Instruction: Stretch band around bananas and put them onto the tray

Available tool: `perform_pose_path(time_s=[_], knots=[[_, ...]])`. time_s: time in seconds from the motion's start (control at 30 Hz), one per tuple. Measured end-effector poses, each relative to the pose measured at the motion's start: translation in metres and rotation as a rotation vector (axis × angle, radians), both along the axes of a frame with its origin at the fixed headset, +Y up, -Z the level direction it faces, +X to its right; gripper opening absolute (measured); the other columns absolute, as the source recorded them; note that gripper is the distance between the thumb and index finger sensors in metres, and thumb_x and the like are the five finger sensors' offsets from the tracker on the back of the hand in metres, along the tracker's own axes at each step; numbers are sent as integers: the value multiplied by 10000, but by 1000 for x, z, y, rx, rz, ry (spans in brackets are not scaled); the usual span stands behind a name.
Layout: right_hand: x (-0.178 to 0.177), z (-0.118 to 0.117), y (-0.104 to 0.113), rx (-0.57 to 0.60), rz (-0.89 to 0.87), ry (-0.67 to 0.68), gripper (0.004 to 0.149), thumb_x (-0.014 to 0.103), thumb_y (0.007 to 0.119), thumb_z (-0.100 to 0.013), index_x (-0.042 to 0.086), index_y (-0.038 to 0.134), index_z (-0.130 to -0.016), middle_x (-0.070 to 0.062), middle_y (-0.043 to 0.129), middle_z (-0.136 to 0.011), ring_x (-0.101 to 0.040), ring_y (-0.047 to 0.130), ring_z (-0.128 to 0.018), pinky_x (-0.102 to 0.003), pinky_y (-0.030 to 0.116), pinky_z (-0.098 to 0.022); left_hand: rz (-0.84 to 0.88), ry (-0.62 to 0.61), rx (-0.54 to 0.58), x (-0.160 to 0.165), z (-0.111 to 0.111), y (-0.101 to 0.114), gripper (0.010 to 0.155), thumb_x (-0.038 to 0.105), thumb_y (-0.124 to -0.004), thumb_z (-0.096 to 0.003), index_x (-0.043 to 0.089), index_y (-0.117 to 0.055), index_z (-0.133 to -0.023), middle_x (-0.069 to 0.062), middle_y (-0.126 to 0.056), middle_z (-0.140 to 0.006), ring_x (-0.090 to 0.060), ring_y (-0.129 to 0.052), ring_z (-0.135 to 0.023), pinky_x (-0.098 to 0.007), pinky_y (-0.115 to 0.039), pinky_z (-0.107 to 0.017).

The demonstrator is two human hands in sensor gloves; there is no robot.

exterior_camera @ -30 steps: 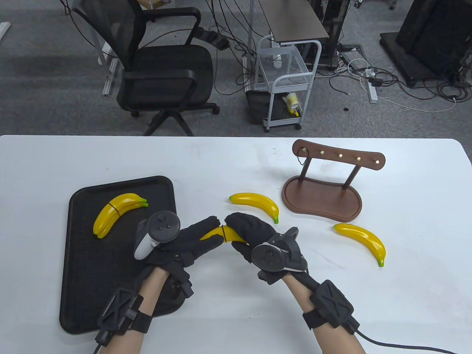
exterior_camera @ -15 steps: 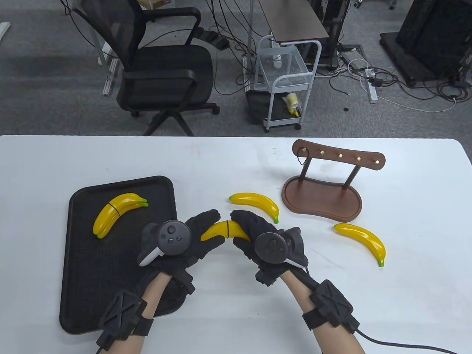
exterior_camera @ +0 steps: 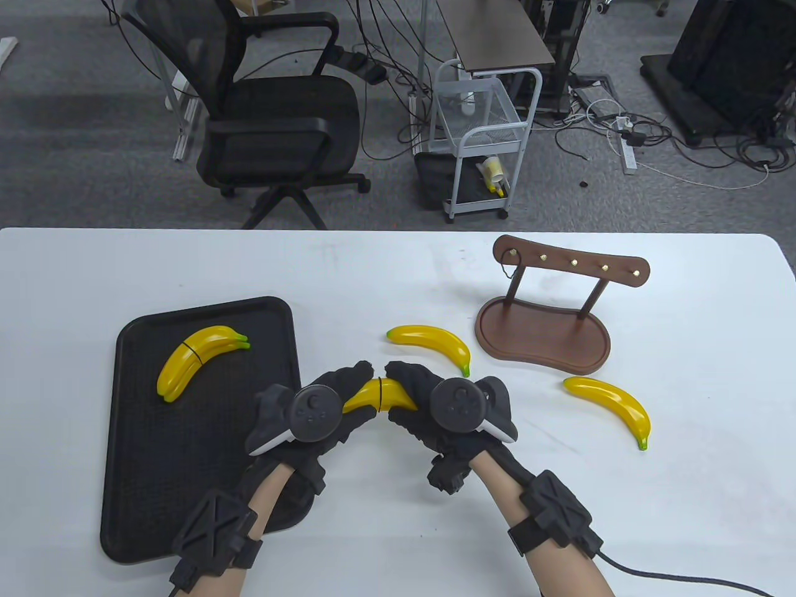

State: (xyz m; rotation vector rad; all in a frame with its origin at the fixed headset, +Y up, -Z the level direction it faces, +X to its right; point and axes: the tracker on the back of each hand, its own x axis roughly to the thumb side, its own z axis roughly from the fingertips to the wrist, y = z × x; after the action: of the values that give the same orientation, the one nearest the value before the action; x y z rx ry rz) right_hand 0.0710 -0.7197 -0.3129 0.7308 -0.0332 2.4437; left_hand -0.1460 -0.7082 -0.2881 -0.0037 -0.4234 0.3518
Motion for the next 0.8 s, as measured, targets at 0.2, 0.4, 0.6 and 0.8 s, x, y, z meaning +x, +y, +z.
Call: perform_pose_path(time_s=[0.2,0.4,0.6,0.8], knots=[[4,-2,-1,-29,-64,3,714,345,837,-518,91,508,-1098,-181,645,-1082,-408,750,-929,-516,716,-628,9,22,8,-5,-2,1,667,470,-843,-545,248,-556,-1105,8,-773,-1095,-241,-895,-947,-436,-717,-764],[14,-5,4,-29,-120,-37,707,375,813,-529,93,505,-1100,-185,634,-1088,-412,737,-937,-518,710,-631,20,97,16,-21,-8,0,664,466,-843,-550,241,-556,-1105,0,-774,-1092,-244,-894,-944,-436,-714,-764],[29,-11,9,-36,-174,-73,700,381,807,-532,93,513,-1099,-184,637,-1086,-414,740,-934,-519,709,-630,63,214,5,-53,-18,-1,663,463,-842,-551,235,-558,-1105,-8,-774,-1092,-250,-892,-942,-442,-713,-761],[48,-19,11,-34,-198,-131,693,385,802,-535,96,519,-1097,-182,643,-1085,-413,743,-932,-519,713,-627,100,351,-1,-94,-25,-5,661,461,-839,-554,238,-553,-1107,-5,-768,-1095,-254,-883,-949,-446,-705,-765]])
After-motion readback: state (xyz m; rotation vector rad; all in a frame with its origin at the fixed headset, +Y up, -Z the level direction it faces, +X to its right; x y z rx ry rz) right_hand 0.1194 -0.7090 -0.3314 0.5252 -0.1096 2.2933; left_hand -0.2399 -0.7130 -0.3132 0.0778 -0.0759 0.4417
